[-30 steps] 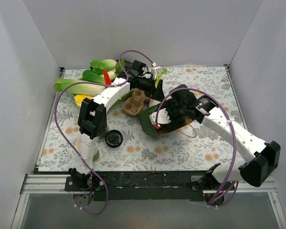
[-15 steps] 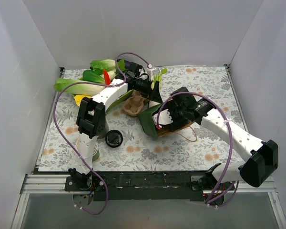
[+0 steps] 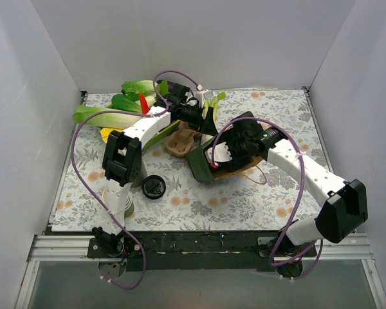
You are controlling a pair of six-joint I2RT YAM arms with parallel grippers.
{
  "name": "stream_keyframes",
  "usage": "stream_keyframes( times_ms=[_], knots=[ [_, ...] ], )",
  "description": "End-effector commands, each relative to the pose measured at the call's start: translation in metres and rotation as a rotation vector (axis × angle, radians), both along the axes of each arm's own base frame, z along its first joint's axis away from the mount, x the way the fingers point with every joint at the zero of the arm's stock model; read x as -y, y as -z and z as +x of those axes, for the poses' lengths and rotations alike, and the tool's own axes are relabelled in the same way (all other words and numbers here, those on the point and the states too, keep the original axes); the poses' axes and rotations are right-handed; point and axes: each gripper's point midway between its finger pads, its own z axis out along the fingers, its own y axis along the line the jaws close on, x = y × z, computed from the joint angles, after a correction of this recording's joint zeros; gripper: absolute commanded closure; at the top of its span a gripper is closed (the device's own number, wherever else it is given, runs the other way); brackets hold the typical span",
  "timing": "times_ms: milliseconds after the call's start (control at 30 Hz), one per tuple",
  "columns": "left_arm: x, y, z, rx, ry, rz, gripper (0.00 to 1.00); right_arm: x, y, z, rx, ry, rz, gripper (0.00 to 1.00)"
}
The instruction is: Pack the takeout coffee
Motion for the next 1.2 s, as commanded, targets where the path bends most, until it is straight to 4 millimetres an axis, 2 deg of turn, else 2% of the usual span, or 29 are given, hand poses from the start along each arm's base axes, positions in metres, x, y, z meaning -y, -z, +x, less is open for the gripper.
stream_keyframes(
  times_ms=[0,167,567,733,900,1167],
  knots=[
    [-0.003,-0.001,0.003,0.002,-0.005,-0.009,0.26,-0.015,-0.018,0.01,0.023,-0.033,0.074,0.99],
    [-0.004,-0.002,0.004,0.001,-0.011,-0.012,0.26,-0.017,-0.012,0.006,-0.011,-0.066,0.076,0.99],
    [-0.008,0.01,0.002,-0.041,-0.02,0.003,0.25,-0.021,-0.011,0.015,-0.01,-0.103,0.106,0.99],
    [-0.009,0.014,-0.001,-0.069,-0.017,0.005,0.25,-0.022,-0.027,0.018,0.012,-0.124,0.132,0.99],
    [-0.009,0.015,-0.002,-0.075,-0.014,0.009,0.25,-0.022,-0.034,0.015,0.007,-0.14,0.132,0.99],
    [-0.011,0.018,-0.005,-0.1,-0.009,0.015,0.24,-0.025,-0.023,0.014,-0.004,-0.172,0.129,0.99]
  ],
)
